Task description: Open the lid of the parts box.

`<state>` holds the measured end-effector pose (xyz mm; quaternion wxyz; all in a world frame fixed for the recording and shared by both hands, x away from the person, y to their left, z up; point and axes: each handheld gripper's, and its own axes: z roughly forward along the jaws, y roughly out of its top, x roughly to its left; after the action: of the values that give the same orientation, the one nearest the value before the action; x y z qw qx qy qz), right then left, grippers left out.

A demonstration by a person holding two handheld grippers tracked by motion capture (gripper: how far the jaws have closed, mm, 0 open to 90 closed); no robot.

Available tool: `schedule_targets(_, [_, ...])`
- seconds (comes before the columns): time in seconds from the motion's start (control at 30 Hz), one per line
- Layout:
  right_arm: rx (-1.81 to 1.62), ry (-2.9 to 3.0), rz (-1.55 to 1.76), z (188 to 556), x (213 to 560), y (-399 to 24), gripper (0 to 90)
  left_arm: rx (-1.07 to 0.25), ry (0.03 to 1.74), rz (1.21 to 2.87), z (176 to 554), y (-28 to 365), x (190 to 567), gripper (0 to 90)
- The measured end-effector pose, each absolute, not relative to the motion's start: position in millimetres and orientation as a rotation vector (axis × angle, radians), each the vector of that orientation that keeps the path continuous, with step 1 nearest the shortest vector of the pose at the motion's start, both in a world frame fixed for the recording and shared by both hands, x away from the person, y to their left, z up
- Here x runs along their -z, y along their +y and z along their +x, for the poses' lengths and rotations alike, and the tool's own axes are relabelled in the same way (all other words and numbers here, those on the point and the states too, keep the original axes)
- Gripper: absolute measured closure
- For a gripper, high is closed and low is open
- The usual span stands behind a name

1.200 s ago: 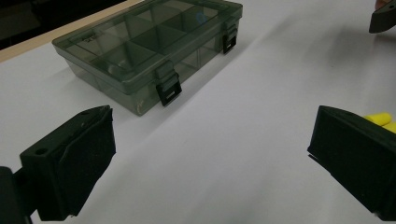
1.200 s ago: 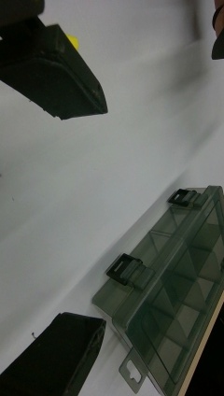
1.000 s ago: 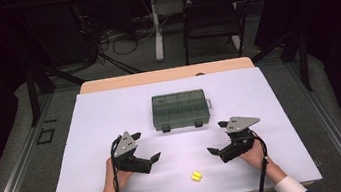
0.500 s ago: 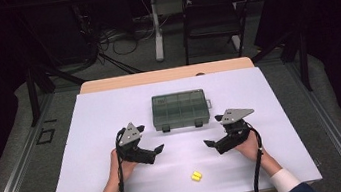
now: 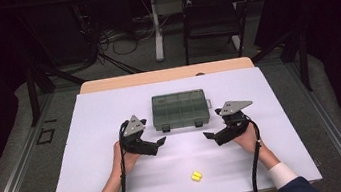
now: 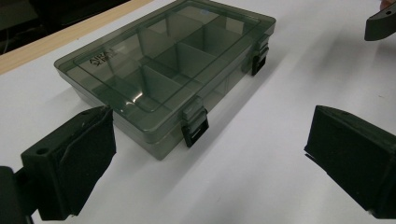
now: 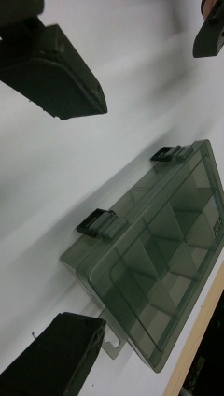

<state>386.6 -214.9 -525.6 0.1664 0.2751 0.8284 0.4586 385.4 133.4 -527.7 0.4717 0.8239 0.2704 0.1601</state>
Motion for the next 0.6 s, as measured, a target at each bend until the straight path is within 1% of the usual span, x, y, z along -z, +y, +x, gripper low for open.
schedule_targets(0.6, [-1.282, 2.389, 0.836, 410, 529, -211, 0.0, -0.395, 0.705, 2.066, 412, 119, 532, 0.3])
